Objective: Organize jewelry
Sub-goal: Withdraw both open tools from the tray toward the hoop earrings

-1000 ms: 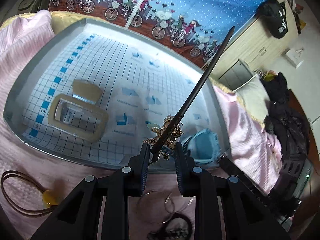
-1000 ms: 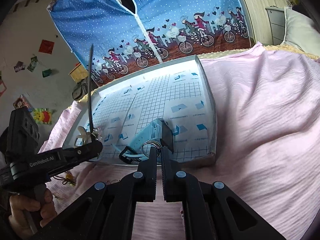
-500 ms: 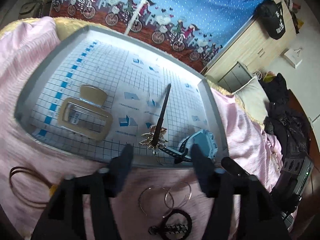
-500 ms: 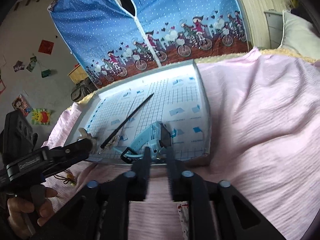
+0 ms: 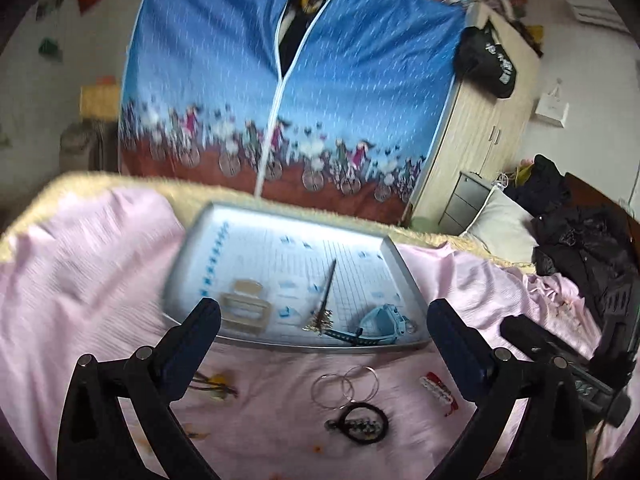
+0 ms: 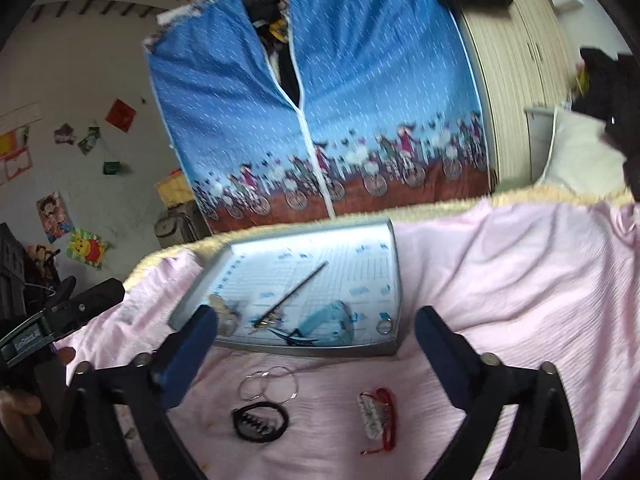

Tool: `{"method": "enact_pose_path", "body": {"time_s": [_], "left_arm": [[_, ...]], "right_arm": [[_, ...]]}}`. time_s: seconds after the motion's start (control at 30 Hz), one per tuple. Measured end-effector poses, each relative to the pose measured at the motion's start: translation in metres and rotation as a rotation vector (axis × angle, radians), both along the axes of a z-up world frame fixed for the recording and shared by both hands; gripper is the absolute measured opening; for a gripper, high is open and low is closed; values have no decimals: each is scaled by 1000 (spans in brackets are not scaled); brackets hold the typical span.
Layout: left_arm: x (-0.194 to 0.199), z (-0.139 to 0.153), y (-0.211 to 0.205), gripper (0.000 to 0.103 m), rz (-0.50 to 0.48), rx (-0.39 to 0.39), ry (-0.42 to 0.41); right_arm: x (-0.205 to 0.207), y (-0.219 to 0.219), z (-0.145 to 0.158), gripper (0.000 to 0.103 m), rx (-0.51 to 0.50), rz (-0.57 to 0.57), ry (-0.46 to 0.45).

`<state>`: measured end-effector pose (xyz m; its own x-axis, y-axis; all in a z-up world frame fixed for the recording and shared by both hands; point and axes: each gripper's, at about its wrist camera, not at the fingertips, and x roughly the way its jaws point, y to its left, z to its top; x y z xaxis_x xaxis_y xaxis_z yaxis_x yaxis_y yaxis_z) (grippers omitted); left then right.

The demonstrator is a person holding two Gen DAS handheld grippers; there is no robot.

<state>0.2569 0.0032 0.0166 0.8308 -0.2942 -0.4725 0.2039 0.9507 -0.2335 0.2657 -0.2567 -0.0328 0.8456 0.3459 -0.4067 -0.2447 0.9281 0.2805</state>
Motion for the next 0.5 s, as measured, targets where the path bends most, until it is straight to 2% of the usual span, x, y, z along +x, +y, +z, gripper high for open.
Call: {"method": "enact_pose_path", "body": {"time_s": [0.17, 0.27, 0.4, 0.5], "left_arm": [[-47, 9, 12, 101, 30, 19, -71], [-75, 9, 14, 101, 48, 70, -89], [-107, 5, 19, 101, 82, 134, -81], [-125, 0, 21, 101, 107, 142, -53]], "right_arm": [[-38, 14, 11, 103, -76, 27, -72], [-63, 24, 15, 103, -104, 45, -107], [-93, 31, 11, 103, -122, 64, -109], [-111, 34, 5, 103, -138, 79, -89]]}}
